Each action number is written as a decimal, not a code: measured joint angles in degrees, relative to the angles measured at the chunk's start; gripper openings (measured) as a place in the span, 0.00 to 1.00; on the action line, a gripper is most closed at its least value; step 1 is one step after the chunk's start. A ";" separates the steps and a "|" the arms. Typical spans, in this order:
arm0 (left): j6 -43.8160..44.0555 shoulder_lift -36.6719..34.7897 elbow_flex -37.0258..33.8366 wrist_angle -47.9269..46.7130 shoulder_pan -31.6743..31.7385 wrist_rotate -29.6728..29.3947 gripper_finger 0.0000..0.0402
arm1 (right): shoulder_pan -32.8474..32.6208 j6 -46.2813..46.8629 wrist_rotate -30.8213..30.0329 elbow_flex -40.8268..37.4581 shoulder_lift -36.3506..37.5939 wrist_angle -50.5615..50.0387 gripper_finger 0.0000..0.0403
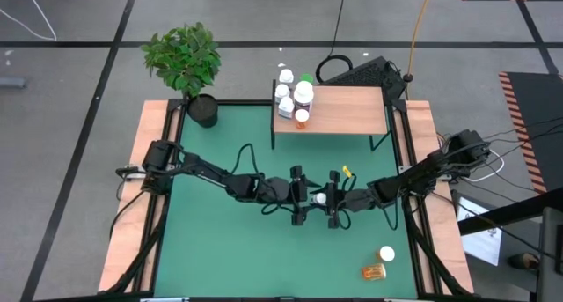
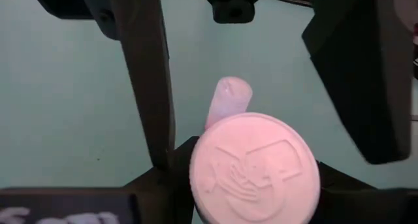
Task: Pick and place medicine bottles onto shelf by color
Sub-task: Put the white and black pill bottle on the shelf
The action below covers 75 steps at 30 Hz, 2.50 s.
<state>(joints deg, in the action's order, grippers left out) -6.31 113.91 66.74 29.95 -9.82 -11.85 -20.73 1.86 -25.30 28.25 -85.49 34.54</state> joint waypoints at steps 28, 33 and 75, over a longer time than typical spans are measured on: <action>0.63 -0.02 -0.04 -1.07 0.28 2.52 0.39 | 1.25 -0.89 1.41 3.09 -0.02 -3.51 0.44; 0.63 -0.02 -0.04 -0.78 0.28 1.21 0.42 | 1.24 -1.04 0.67 3.14 -0.02 -3.19 0.53; 1.55 -0.81 -0.02 1.07 0.85 0.00 0.41 | 1.14 5.36 2.84 -8.67 22.04 -4.34 0.67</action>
<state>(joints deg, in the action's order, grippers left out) -4.75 113.10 66.72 31.02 -8.97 -11.85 -19.59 7.22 -22.46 19.58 -63.45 30.20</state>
